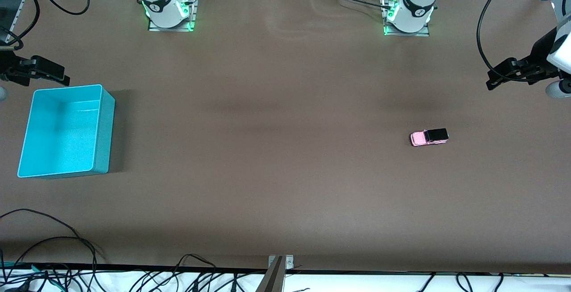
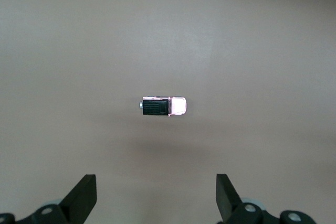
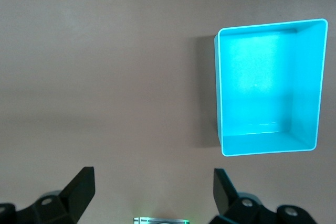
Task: Wind and store pink jeep toy
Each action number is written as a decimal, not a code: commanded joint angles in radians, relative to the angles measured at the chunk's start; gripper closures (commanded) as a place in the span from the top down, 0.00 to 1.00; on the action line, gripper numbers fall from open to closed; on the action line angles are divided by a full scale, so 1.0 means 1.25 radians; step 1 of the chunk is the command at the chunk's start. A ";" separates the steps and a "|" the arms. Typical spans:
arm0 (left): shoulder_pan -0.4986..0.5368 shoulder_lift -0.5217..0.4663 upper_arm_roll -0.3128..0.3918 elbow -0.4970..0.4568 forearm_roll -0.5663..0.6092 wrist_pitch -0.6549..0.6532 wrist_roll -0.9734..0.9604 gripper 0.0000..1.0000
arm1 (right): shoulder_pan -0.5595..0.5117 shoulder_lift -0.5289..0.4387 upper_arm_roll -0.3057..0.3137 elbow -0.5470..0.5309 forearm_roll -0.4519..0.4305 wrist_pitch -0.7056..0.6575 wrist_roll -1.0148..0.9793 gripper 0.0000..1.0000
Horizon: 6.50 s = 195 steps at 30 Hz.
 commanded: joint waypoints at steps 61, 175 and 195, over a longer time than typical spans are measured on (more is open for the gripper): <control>0.028 0.098 -0.002 -0.146 -0.010 0.124 0.005 1.00 | 0.005 0.012 0.000 0.022 -0.015 -0.004 0.055 1.00; 0.056 0.249 -0.008 -0.559 -0.011 0.814 1.483 0.00 | -0.011 0.037 0.000 0.020 0.010 0.025 0.052 1.00; 0.039 0.322 -0.013 -0.558 -0.054 0.843 1.507 0.00 | -0.010 0.036 0.000 0.020 0.011 0.025 0.055 1.00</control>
